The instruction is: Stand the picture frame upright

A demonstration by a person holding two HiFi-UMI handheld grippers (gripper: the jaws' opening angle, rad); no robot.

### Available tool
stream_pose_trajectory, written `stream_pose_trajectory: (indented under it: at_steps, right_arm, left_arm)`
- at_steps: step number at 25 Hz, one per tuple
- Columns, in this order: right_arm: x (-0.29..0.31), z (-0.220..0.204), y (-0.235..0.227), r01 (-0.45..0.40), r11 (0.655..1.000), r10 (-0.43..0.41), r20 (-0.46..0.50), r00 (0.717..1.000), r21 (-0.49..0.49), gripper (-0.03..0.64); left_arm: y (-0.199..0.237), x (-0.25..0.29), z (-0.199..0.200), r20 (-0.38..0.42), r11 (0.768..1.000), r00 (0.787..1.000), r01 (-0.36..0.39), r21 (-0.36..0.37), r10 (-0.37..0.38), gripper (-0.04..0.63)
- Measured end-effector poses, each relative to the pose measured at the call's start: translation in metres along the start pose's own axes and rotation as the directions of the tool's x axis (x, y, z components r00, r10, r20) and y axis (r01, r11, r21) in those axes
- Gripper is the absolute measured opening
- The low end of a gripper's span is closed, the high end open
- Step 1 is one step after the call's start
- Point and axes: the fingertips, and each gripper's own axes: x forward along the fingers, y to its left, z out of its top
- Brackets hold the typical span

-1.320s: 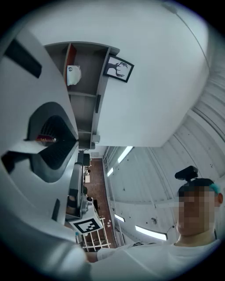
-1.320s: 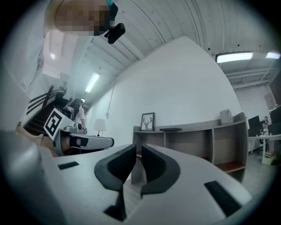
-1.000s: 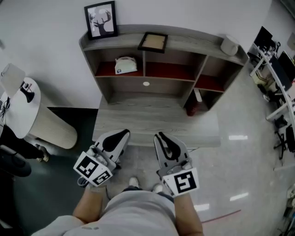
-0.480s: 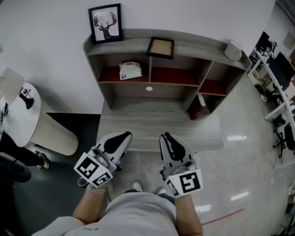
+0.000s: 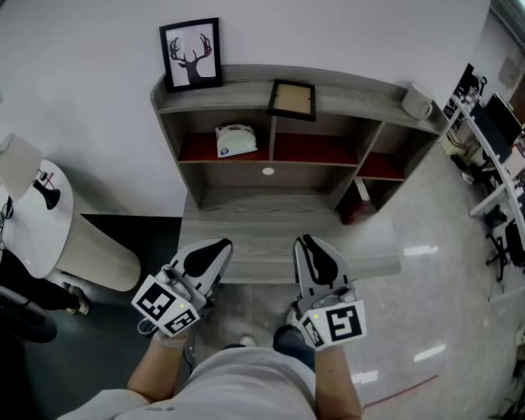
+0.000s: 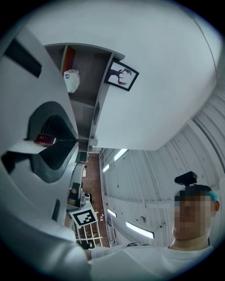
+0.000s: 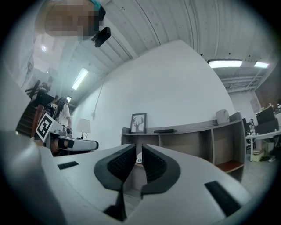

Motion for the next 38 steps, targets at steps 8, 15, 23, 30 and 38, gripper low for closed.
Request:
stream_pose_trajectory:
  at_steps: [8, 15, 23, 30, 38]
  right_arm:
    - [0.034, 0.0, -0.04, -0.034, 0.999, 0.034, 0.023, 0.999, 0.002, 0.051]
    - [0.072, 0.002, -0.093, -0.08, 0.996, 0.078, 0.045, 0.996, 0.034, 0.051]
    - [0.118, 0.026, -0.14, -0.162, 0.987, 0.158, 0.094, 0.983, 0.026, 0.051]
    - [0.147, 0.045, -0.165, -0.249, 0.968, 0.246, 0.126, 0.961, 0.007, 0.051]
    - [0.174, 0.057, -0.195, -0.316, 0.948, 0.318, 0.111, 0.941, -0.041, 0.051]
  left_arm:
    - [0.024, 0.049, 0.001, -0.002, 1.0, 1.0, -0.03, 0.01, 0.03, 0.016]
    - [0.052, 0.107, 0.004, -0.011, 0.995, 0.996, -0.092, 0.027, 0.092, 0.017]
    - [0.08, 0.155, 0.02, 0.004, 0.977, 0.981, -0.196, 0.078, 0.196, 0.018]
    - [0.092, 0.19, 0.035, 0.028, 0.952, 0.961, -0.278, 0.132, 0.276, 0.018]
    - [0.113, 0.217, 0.049, 0.005, 0.889, 0.929, -0.357, 0.286, 0.371, 0.086]
